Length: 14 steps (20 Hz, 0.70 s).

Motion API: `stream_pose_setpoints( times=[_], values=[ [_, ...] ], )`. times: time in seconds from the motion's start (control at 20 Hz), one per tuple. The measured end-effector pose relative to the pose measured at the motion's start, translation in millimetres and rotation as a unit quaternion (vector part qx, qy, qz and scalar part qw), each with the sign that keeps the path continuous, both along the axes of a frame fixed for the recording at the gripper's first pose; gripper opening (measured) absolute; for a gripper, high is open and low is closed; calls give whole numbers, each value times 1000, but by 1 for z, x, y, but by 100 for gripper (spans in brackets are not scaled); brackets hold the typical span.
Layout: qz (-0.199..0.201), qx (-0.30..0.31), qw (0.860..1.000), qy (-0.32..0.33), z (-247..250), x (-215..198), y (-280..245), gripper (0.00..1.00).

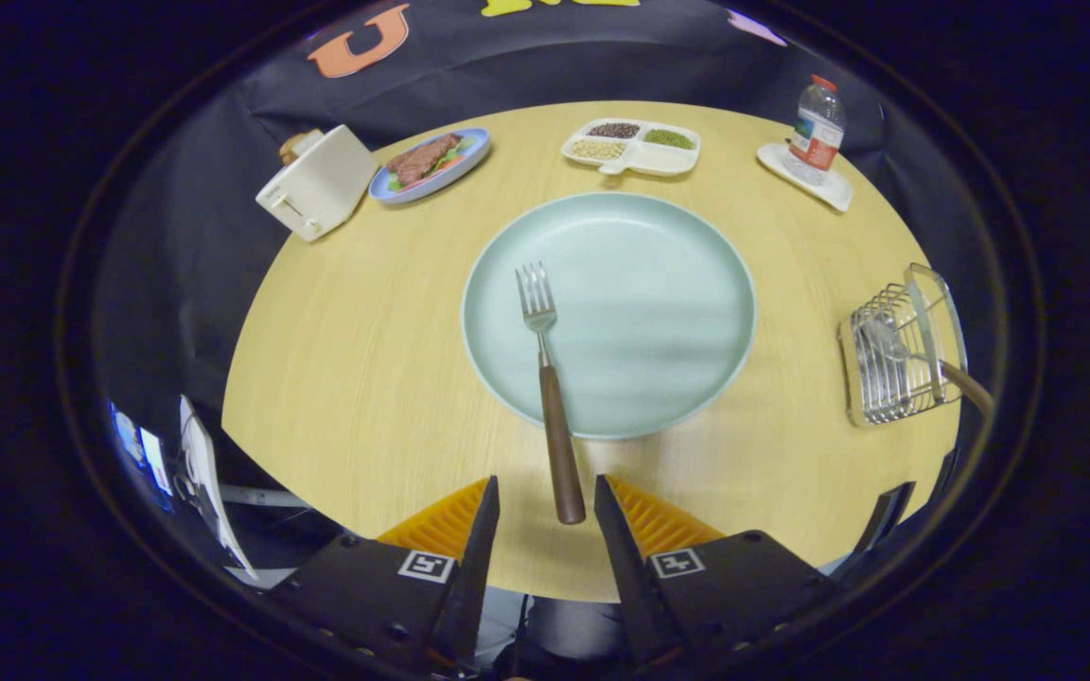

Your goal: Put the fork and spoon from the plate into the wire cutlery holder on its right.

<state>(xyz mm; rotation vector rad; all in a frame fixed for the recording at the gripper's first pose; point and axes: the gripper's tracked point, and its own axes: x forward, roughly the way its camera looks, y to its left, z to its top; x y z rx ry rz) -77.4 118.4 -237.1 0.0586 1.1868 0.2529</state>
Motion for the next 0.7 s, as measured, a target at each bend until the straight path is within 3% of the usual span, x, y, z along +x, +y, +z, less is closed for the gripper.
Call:
stream_pose_setpoints(
  times=[0.15, 0.35, 0.4, 0.6, 0.65, 0.7],
  values=[
    [-24, 7, 1000, 9, -5, 6, -3, 30],
    [-28, 16, 999, 15, -25, 15, 4, 34],
    [-28, 8, 999, 16, -8, 15, -1, 11],
    [-11, 2, 1000, -4, -11, 19, 4, 11],
    [-4, 8, 1000, -3, -12, 15, 7, 1],
    [0, 15, 1000, -1, -10, 13, 9, 1]
  ],
)
